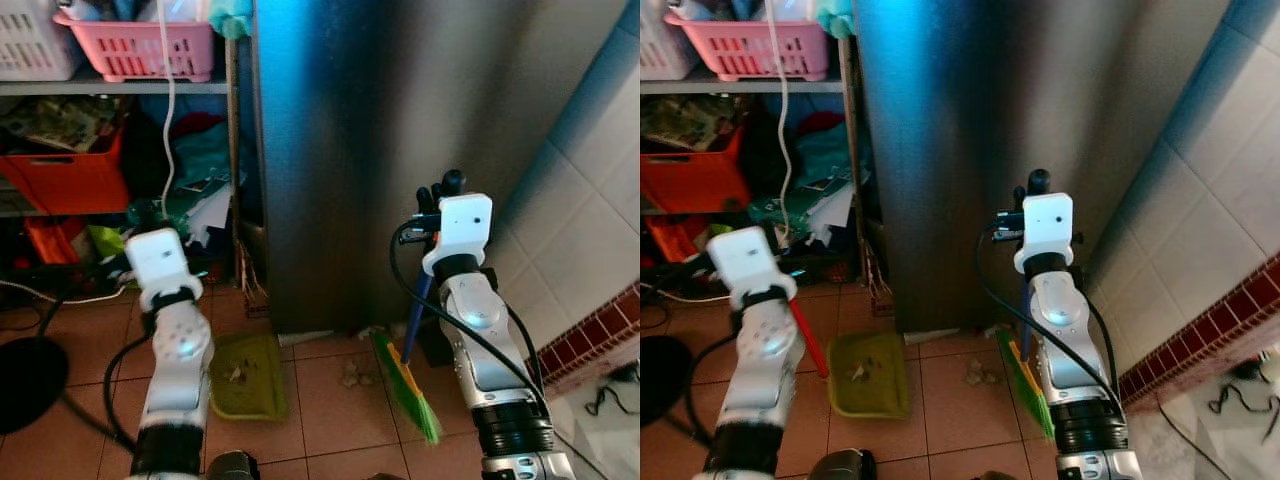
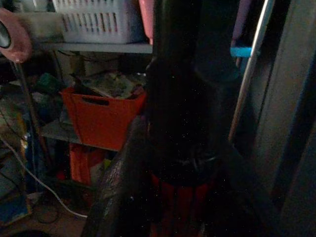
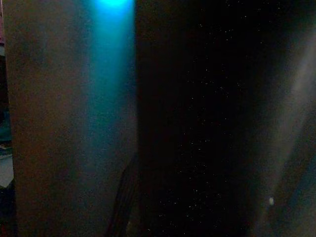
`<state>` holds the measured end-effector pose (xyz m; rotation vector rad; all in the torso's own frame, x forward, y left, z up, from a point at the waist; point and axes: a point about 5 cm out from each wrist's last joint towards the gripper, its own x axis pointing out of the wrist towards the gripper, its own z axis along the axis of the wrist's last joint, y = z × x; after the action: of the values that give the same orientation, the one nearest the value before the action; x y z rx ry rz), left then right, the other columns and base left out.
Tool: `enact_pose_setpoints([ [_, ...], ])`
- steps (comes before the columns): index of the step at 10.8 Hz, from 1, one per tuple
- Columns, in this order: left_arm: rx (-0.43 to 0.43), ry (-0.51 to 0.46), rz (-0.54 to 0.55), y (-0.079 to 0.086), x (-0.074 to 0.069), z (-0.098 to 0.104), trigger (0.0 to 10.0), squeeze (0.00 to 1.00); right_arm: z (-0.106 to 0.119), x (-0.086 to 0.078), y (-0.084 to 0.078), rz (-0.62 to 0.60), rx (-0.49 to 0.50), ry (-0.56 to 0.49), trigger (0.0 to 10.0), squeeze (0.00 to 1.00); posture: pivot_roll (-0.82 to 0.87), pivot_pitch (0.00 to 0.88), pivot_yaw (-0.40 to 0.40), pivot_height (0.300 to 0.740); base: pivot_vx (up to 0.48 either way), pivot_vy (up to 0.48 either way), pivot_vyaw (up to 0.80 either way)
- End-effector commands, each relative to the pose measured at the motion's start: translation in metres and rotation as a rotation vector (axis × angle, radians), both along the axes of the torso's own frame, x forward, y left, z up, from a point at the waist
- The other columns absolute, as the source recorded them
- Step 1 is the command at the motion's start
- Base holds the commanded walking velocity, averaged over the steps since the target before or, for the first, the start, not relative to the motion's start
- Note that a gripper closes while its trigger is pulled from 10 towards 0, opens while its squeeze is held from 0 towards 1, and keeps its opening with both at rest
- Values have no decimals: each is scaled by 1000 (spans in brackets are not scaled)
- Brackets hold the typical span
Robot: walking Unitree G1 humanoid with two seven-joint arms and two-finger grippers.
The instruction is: Sweep floor
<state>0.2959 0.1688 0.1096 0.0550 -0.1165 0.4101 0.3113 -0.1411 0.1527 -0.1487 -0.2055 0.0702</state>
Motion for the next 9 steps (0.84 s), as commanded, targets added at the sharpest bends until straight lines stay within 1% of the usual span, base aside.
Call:
enact_pose_setpoints([
  [1,-7,-51,-48,-12,8,9,10000,0,13,3,4,37,-5,-50,10000,0,-64,29,-75,740,0,0,0],
  [2,-42,-49,-84,-24,17,6,10000,0,13,3,8,76,-4,-43,10000,0,-81,32,-75,740,0,0,0],
  [3,-56,-50,-104,-33,23,2,10000,0,13,4,11,105,-14,-41,10000,0,-88,33,-75,740,0,0,0],
  [4,-55,-36,-132,-39,27,-4,10000,0,15,5,13,126,-40,-51,10000,0,-104,38,-74,740,0,0,0],
  [5,-53,-23,-139,-42,27,-8,10000,0,16,5,13,127,-48,-53,10000,0,-109,41,-74,740,0,0,0],
  [6,-36,13,-136,-42,25,-20,10000,0,15,5,11,122,-54,-54,10000,0,-114,46,-74,740,0,0,0],
  [7,-33,43,-133,-41,21,-31,10000,0,14,3,11,121,-56,-56,10000,0,-115,49,-73,740,0,0,0],
  [8,-48,46,-119,-40,21,-33,10000,0,13,2,12,124,-59,-58,10000,0,-114,49,-73,740,0,0,0],
  [9,-13,60,-119,-41,23,-35,10000,0,12,3,14,123,-66,-61,10000,0,-113,49,-73,740,0,0,0],
])
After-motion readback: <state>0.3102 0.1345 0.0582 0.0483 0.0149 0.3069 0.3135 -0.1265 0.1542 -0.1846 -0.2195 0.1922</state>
